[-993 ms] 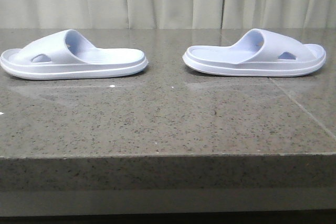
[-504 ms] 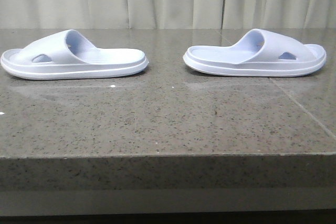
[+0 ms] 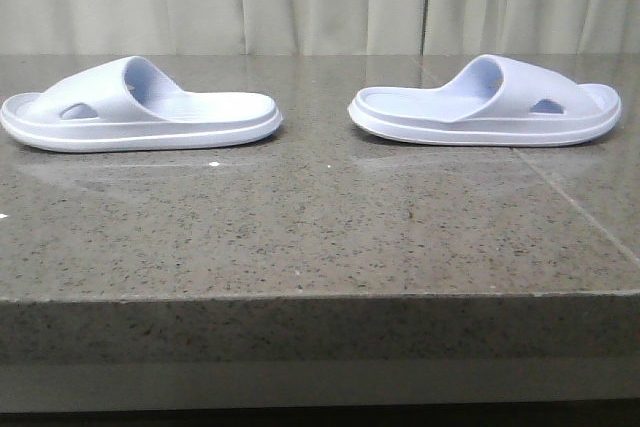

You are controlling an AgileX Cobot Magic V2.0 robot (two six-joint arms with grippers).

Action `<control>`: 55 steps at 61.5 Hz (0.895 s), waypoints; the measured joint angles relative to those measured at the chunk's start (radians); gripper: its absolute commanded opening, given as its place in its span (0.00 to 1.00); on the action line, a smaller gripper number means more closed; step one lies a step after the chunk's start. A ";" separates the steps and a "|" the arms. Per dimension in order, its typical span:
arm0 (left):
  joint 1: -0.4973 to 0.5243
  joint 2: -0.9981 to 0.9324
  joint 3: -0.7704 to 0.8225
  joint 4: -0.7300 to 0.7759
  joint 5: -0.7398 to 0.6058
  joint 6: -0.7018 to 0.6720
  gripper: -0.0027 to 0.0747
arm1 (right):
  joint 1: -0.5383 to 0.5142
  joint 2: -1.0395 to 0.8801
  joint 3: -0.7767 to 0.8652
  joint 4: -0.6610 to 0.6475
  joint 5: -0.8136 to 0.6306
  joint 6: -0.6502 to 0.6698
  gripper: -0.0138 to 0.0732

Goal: Insert blue slippers together front up

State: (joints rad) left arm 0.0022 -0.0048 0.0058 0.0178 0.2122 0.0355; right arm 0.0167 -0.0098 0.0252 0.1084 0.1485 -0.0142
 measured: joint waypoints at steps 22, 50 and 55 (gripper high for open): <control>0.000 0.000 -0.052 -0.042 0.000 -0.002 0.01 | 0.000 0.000 -0.042 0.000 0.041 0.000 0.09; 0.000 0.437 -0.530 -0.076 0.244 -0.002 0.01 | 0.000 0.312 -0.526 -0.094 0.269 -0.006 0.09; 0.000 0.479 -0.555 -0.076 0.246 -0.002 0.01 | 0.000 0.352 -0.552 -0.096 0.271 -0.006 0.09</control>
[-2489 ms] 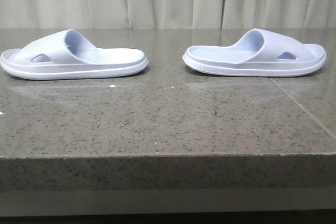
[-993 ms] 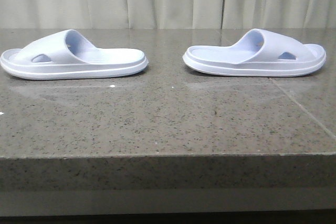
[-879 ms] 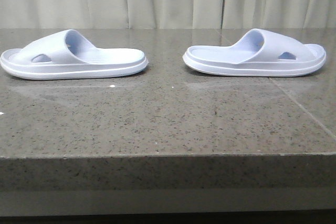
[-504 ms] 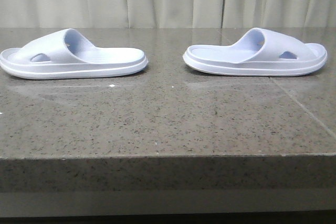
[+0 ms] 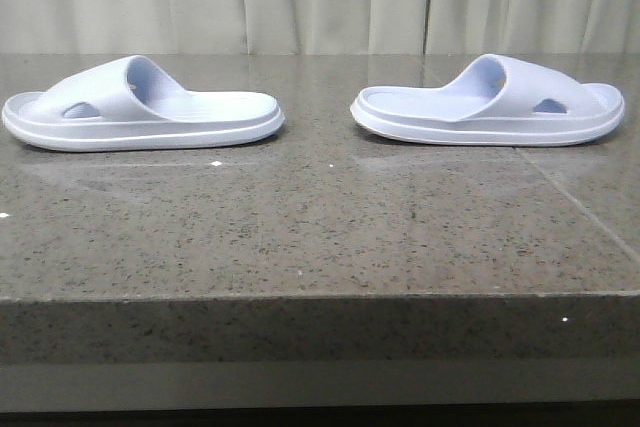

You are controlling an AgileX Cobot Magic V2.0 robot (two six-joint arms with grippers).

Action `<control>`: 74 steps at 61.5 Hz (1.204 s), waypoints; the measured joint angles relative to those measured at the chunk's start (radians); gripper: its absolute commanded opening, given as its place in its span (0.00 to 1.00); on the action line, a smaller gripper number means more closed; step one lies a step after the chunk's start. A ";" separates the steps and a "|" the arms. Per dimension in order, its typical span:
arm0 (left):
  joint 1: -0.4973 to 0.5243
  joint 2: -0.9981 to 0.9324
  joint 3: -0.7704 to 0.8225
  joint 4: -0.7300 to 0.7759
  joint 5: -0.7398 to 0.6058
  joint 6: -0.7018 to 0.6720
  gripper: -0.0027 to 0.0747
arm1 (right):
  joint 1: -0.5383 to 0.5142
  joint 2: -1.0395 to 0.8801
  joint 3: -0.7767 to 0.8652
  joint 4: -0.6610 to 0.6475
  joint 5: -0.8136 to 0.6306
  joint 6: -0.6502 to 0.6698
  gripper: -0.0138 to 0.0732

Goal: Insert blue slippers together front up

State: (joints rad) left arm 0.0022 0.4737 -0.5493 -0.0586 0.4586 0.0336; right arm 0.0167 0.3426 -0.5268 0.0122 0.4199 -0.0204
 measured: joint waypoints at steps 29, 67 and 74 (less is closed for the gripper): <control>0.000 0.008 -0.010 -0.004 0.002 0.000 0.80 | 0.000 0.016 -0.007 0.000 -0.006 0.000 0.72; 0.006 0.090 -0.032 -0.023 -0.044 0.000 0.91 | 0.000 0.016 -0.007 0.000 -0.008 0.000 0.85; 0.010 0.243 -0.091 -0.029 -0.050 0.000 0.91 | 0.000 0.016 -0.007 0.000 -0.008 -0.002 0.85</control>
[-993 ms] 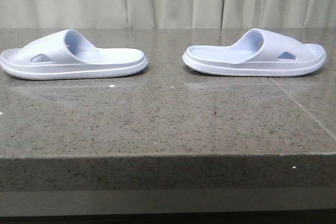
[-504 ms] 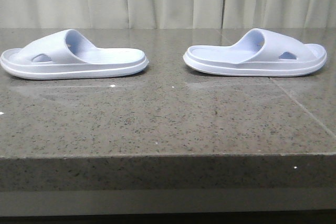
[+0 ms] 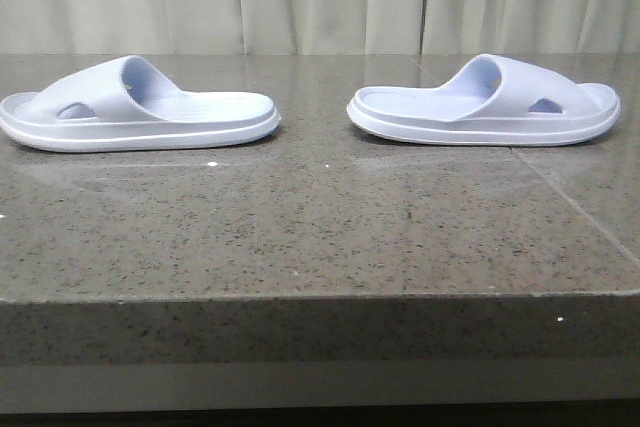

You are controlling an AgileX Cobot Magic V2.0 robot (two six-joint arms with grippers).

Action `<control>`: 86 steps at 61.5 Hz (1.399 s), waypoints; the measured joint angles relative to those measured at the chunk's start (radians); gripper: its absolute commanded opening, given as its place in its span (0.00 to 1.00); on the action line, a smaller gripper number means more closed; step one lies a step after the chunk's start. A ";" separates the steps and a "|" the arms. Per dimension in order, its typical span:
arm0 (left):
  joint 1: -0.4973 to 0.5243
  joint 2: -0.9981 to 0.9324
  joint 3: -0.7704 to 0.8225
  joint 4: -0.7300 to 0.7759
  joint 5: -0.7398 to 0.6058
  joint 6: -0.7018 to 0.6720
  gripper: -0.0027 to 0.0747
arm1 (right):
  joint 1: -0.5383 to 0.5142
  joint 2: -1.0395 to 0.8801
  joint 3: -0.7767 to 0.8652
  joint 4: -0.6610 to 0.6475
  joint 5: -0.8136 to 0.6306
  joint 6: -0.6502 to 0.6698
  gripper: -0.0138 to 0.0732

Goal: Insert blue slippers together front up

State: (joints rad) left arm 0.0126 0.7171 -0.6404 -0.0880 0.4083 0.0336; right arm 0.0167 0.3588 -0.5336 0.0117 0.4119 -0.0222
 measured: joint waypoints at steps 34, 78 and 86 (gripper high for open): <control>0.188 0.718 -0.523 -0.431 0.310 0.325 0.68 | 0.000 0.000 0.000 -0.002 0.000 0.000 0.85; 0.260 1.198 -0.847 -0.688 0.750 0.507 0.60 | 0.000 0.000 0.000 -0.002 -0.002 0.000 0.85; 0.260 1.206 -0.851 -0.698 0.760 0.510 0.60 | 0.000 0.000 0.000 -0.002 -0.004 0.000 0.85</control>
State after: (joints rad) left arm 0.2724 1.9226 -1.4916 -0.7861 1.1684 0.5441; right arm 0.0167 0.3588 -0.5336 0.0100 0.4077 -0.0222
